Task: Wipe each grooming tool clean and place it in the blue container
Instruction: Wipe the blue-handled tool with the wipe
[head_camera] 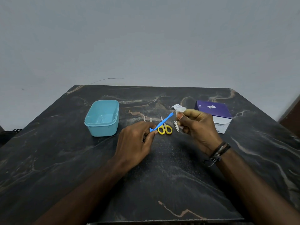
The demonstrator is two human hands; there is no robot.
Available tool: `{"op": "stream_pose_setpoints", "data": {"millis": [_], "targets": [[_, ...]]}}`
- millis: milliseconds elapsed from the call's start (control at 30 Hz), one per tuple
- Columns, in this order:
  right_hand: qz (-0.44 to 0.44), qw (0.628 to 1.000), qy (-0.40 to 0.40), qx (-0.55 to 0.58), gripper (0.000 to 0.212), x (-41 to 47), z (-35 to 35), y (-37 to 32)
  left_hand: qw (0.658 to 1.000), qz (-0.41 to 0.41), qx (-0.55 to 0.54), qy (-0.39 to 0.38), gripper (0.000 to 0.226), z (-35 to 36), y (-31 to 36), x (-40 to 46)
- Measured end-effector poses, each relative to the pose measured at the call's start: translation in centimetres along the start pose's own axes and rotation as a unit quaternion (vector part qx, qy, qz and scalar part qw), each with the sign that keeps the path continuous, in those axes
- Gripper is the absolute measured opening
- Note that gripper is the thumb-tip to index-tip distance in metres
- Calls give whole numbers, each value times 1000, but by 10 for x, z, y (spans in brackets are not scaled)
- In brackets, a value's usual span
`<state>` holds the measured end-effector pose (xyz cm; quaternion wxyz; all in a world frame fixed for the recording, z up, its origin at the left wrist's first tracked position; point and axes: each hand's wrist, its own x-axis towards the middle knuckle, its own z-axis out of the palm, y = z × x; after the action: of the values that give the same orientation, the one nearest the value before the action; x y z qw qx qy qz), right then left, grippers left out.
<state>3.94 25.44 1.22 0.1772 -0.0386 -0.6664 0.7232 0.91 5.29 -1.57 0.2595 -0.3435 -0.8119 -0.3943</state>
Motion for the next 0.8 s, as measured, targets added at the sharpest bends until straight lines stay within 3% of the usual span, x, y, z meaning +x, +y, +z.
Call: {"op": "stream_pose_setpoints", "data": {"millis": [367,800], "targets": [[31,998,-60,-18,11,-5,4,-4,1000,-5,2,3,19,0,-1,-1],[33,997,-49,-45,12,-4,3,-4,1000,-2,2,-4,17,0,0,-1]]}}
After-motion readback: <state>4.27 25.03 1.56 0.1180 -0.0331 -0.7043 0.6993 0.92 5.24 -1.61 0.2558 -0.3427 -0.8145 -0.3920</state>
